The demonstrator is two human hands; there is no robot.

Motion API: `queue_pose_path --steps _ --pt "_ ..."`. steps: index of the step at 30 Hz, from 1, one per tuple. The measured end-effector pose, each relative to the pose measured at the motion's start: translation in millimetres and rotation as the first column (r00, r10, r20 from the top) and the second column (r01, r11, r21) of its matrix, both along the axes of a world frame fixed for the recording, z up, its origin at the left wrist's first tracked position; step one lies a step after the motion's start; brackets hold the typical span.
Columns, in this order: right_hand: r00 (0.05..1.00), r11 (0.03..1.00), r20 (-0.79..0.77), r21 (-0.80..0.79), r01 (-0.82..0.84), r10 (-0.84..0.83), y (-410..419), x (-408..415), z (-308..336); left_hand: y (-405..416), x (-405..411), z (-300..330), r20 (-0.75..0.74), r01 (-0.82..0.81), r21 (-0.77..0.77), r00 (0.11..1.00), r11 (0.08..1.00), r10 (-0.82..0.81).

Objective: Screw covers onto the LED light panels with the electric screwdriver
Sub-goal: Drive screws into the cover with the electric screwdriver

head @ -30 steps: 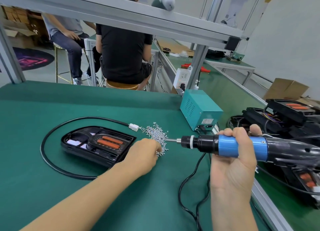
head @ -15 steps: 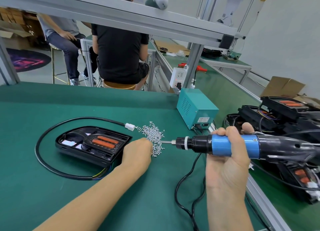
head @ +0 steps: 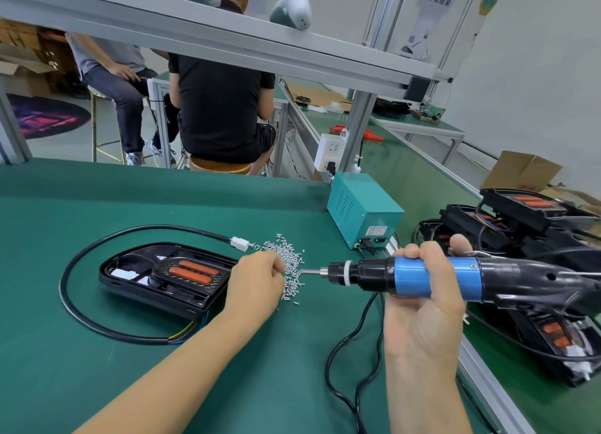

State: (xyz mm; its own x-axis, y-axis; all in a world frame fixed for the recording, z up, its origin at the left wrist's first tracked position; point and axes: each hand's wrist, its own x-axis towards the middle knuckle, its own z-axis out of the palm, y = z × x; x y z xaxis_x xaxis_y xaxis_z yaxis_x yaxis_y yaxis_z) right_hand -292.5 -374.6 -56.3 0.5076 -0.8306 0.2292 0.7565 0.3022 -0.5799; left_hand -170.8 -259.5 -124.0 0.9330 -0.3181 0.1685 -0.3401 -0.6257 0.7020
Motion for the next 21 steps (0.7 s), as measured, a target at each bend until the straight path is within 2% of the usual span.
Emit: queue_pose_path --steps 3,5,7,10,13,16,21 --pt "1.000 1.000 -0.011 -0.016 -0.014 0.014 2 0 -1 2 2 1 0.063 0.011 0.036 0.998 0.999 -0.013" --pt "1.000 1.000 -0.010 -0.008 -0.016 0.016 3 0 -1 6 3 3 0.055 0.028 0.026 0.998 0.999 -0.030" --pt "1.000 1.000 -0.004 0.004 -0.019 0.019 4 1 0 12 4 7 -0.011 0.028 -0.050 1.000 0.998 -0.028" --pt "0.999 0.999 0.005 0.006 -0.038 0.038 6 2 2 22 6 14 -0.160 0.031 -0.254 0.984 0.967 -0.074" --pt "0.999 0.999 0.014 0.013 -0.053 0.053 10 3 3 32 4 24 -0.297 0.015 -0.475 0.938 0.880 -0.177" --pt "0.996 0.996 0.039 0.030 -0.085 0.083 15 6 6 43 3 37 -0.403 -0.043 -0.667 0.861 0.744 -0.311" --pt "0.984 0.988 0.093 0.013 -0.155 0.153 25 11 15 67 6 47 -0.481 -0.164 -0.802 0.748 0.575 -0.457"
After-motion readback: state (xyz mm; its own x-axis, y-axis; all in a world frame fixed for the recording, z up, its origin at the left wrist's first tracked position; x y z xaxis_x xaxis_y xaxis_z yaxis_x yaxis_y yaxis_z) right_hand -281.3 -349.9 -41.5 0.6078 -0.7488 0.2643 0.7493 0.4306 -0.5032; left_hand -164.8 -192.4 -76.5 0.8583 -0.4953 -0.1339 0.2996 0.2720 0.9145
